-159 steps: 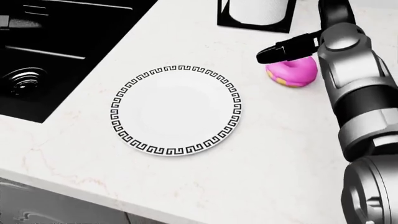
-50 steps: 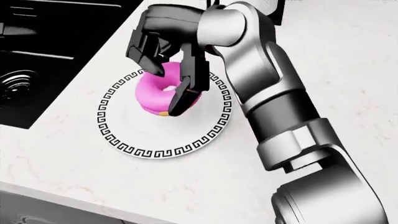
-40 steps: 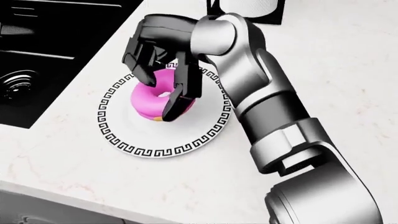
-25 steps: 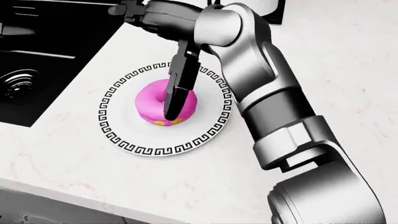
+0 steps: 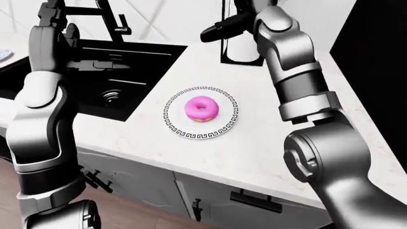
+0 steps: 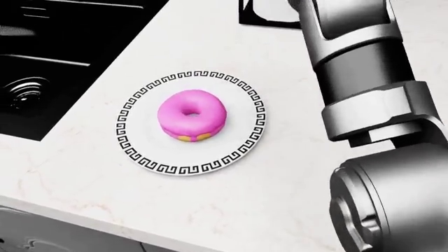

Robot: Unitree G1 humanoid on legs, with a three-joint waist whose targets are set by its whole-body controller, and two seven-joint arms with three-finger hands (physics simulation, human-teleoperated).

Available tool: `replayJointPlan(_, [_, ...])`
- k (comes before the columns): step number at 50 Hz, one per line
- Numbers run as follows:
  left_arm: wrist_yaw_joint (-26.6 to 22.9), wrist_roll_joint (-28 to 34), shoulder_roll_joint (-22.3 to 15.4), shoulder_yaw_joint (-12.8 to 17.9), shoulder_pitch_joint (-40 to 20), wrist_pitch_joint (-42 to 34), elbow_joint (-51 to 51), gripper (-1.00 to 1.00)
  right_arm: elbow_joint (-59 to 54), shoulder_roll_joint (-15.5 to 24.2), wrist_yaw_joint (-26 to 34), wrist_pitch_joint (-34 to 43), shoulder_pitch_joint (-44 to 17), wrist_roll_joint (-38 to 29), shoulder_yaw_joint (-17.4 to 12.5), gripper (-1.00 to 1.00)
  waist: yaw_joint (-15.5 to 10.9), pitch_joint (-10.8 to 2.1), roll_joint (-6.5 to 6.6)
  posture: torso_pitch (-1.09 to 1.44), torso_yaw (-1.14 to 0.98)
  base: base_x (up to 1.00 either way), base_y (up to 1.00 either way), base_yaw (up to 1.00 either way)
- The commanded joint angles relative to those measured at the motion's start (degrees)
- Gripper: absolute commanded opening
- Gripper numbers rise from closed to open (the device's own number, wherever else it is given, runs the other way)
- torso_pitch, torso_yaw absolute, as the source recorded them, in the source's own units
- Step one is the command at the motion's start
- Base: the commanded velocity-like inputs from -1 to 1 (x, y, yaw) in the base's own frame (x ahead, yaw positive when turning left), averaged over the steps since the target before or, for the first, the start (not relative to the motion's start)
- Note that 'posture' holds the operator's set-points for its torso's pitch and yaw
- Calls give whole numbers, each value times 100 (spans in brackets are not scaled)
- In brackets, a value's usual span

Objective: Place the pastries on the plates.

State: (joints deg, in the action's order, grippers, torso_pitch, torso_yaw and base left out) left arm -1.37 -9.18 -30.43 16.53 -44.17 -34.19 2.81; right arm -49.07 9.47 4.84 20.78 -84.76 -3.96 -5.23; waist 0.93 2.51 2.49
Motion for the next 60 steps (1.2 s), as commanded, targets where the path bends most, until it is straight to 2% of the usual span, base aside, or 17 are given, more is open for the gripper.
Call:
replayJointPlan(1, [23,10,-144,109,-202,137,241,100,448,91,-170,-41,-147,178,-41,100,3,-216,-91,0,0,-9,47,0])
replayJointPlan(5, [23,20,-144,88,-215,118,251,100,941,167,-125,134,32,231,73,100,31,-293,-365,0,0,-10,63,0])
replayJointPlan(10, [10,39,-139,77,-221,83,273,100,1233,174,-137,221,128,359,55,100,46,-155,-205,0,0,-10,70,0])
replayJointPlan(14, [6,51,-125,82,-202,95,279,100,1279,187,-134,241,139,375,76,100,82,-141,161,0,0,-10,71,0])
replayJointPlan(16, [6,52,-116,89,-183,107,277,100,1309,190,-139,246,157,380,80,100,94,-286,701,0,0,-11,71,0])
replayJointPlan(17, [1,52,-117,90,-183,110,278,100,1330,188,-137,252,165,391,78,100,82,-179,394,0,0,-10,71,0])
replayJointPlan(28, [-34,68,-194,108,-243,36,320,100,3108,220,-288,1144,664,655,43,100,10,-108,-141,0,0,-10,69,0])
replayJointPlan(34, [-33,42,-240,129,-310,-57,370,100,4568,263,-408,1719,1193,911,-33,100,25,-155,-14,0,0,-5,33,0])
replayJointPlan(41, [-21,29,-230,167,-197,-86,529,100,6137,281,-815,2149,2186,1161,-134,100,-63,33,100,0,0,0,3,0])
replayJointPlan(46, [-90,54,-249,169,-102,-70,632,100,6795,180,-877,1878,3064,1307,-131,100,-104,129,28,0,0,0,0,0])
replayJointPlan(48, [-95,55,-214,201,55,-124,826,100,6953,157,-983,1715,3266,1303,-189,100,-112,-29,23,0,0,0,13,0])
replayJointPlan(51, [-44,47,-170,266,184,-193,1005,100,7051,104,-1182,1469,3538,1465,-247,100,-106,-90,-105,0,0,0,33,0])
replayJointPlan(52, [-59,43,-147,240,222,-203,1074,100,7066,133,-1170,1374,3649,1465,-186,100,-64,-126,-326,0,0,0,71,0])
replayJointPlan(53, [-56,69,-146,230,226,-196,1082,100,7085,143,-1183,1324,3736,1445,-154,100,10,-269,-765,0,0,0,71,0])
replayJointPlan(54, [-51,61,-135,245,224,-220,1114,100,7117,134,-1197,1298,3788,1457,-155,100,-79,-87,-416,0,0,0,71,0])
replayJointPlan(57, [-7,43,-123,269,215,-280,1164,100,7175,120,-1225,1205,3892,1492,-157,100,-61,-295,-551,0,0,0,71,0])
replayJointPlan(60, [-18,49,-120,261,247,-285,1202,100,7208,155,-1240,1193,3881,1528,-166,100,-15,-135,-333,0,0,0,71,0])
